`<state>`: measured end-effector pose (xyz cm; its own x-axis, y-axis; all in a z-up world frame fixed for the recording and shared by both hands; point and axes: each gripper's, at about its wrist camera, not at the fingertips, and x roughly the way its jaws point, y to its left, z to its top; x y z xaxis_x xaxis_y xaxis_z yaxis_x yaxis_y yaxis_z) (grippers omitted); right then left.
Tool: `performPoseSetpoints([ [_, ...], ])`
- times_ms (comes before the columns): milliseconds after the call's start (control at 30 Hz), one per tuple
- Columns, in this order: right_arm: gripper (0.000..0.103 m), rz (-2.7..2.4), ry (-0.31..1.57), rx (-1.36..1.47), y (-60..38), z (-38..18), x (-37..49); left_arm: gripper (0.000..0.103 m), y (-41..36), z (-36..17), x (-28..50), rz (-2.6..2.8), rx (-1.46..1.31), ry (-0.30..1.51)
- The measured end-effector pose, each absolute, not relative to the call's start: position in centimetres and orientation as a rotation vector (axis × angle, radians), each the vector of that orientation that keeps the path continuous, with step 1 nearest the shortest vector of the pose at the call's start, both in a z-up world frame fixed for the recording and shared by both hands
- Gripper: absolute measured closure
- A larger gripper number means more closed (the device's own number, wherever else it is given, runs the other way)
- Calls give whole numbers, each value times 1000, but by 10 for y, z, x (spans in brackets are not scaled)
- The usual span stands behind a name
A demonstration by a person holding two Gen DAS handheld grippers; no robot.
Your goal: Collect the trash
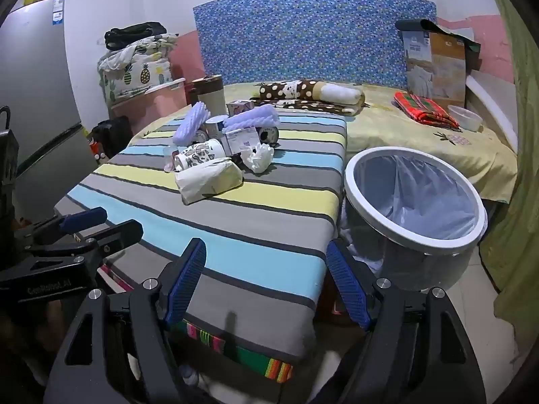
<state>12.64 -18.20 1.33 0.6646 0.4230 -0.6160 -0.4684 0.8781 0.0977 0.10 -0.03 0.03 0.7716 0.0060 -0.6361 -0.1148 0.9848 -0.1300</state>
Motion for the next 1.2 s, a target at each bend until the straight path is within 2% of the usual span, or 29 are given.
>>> performPoseSetpoints([
  [1200,28,477,678,-87,-180,14,125,19,5,6,-8,76,-175,670],
])
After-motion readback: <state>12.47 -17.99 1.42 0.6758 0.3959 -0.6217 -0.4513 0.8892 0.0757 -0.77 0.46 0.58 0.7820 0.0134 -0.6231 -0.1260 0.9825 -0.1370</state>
